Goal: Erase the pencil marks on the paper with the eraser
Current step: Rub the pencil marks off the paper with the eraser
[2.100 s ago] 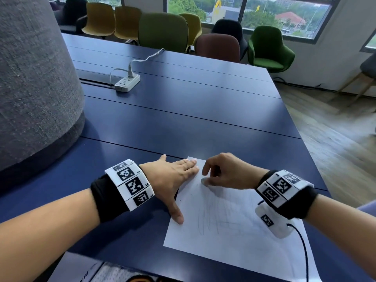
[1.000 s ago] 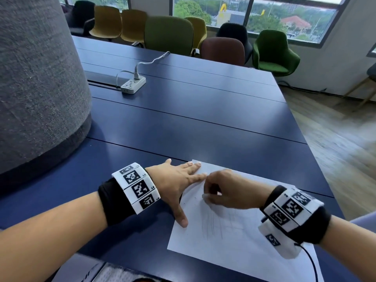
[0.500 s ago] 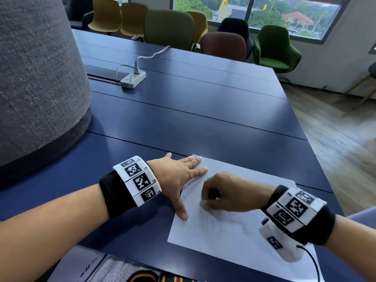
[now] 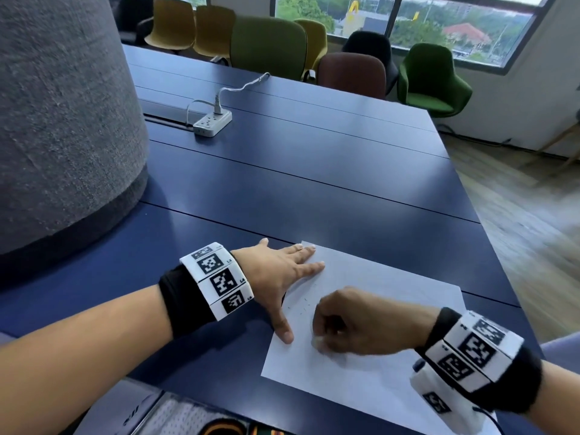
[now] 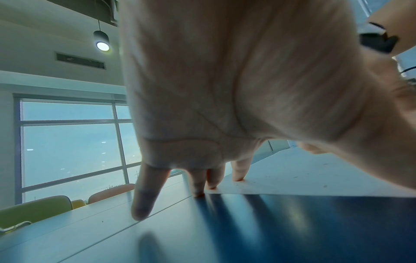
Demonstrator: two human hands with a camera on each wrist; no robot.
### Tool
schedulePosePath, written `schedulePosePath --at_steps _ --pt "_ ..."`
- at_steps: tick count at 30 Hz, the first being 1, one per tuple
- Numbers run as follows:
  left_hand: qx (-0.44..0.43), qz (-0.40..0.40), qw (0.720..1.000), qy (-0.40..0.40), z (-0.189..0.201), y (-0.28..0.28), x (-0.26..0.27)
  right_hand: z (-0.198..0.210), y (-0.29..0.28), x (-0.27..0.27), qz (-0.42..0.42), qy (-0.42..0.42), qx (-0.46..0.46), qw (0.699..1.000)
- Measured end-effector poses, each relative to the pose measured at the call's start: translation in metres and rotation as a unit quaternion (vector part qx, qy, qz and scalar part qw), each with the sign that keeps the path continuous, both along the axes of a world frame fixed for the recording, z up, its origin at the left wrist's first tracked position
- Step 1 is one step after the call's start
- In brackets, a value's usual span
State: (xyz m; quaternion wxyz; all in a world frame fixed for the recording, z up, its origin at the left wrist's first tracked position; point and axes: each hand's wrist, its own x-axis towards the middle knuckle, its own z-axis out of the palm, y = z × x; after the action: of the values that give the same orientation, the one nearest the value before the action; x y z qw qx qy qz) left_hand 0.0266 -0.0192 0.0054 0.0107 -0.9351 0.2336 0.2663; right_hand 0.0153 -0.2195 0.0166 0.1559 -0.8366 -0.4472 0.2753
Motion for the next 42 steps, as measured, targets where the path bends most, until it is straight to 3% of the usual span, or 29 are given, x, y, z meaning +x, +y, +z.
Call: schedulePosePath --at_steps 2,7,11,15,19,23,28,33,35,39,42 --pt "0.000 -0.001 1.000 0.001 0.000 0.000 0.000 0.001 0.002 -0.005 0.027 0.031 -0.014 0.999" --pt "0.002 0.002 1.000 0.006 0.001 0.000 0.001 0.000 0.000 0.007 -0.027 -0.017 0.009 0.999" --pt "0.003 0.001 1.000 0.008 0.001 0.000 0.000 0.003 0.004 -0.008 0.036 0.026 -0.014 0.999" --pt "0.000 0.005 1.000 0.011 0.001 0.001 0.001 0.003 0.002 0.005 -0.022 -0.016 -0.001 1.000" --pt "-0.003 0.007 1.000 0.012 0.002 0.001 -0.001 0.004 0.001 -0.010 0.034 0.040 -0.021 0.998" --pt "0.001 0.006 1.000 0.013 0.003 0.000 -0.001 0.003 -0.002 0.007 -0.032 -0.015 0.001 0.999" --pt "0.006 0.005 1.000 0.013 0.005 -0.001 -0.001 0.004 -0.001 0.004 -0.010 0.014 -0.027 0.999" --pt "0.002 0.006 1.000 0.014 0.004 0.000 -0.001 0.001 -0.003 0.051 -0.141 -0.096 0.006 0.985" --pt "0.001 0.007 1.000 0.015 0.004 0.001 -0.001 -0.003 -0.006 0.057 -0.174 -0.086 0.021 0.981" --pt "0.001 0.008 1.000 0.020 0.005 0.001 -0.001 -0.001 -0.004 0.044 -0.134 -0.002 -0.013 0.991" --pt "0.004 0.003 1.000 0.016 0.004 0.000 -0.001 0.002 -0.002 0.058 -0.154 -0.028 -0.018 0.987"
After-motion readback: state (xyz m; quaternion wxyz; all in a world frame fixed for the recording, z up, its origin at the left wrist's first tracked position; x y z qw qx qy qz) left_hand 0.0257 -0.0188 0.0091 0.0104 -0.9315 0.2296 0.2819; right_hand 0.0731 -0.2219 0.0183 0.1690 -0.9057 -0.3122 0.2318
